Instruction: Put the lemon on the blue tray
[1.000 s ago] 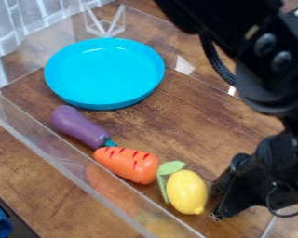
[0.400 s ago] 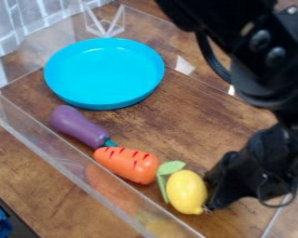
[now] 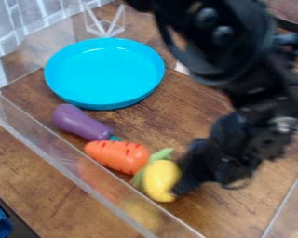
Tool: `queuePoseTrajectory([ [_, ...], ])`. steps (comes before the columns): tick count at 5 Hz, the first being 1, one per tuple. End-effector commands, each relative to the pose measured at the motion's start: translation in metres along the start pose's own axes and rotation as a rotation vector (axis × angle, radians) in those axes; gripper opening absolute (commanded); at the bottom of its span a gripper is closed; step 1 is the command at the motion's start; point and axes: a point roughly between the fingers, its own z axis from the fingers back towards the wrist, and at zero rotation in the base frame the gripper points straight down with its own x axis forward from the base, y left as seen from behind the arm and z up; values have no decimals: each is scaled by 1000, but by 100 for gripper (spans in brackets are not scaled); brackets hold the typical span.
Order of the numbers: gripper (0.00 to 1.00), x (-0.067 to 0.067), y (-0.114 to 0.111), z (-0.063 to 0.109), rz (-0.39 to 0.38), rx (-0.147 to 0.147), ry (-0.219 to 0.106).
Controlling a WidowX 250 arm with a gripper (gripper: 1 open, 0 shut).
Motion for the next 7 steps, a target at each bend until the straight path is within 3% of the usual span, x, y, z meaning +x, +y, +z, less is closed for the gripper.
queuePoseTrajectory([
  [1,0,-5,3,11,11,50,-25],
  [3,0,-7,18,21,62,23,-1],
  [4,100,-5,18,26,63,10,0],
  [5,100,-1,8,13,63,-2,-2],
  [6,0,0,-1,7,75,-11,0],
  [7,100,8,-1,10,70,-14,-5],
])
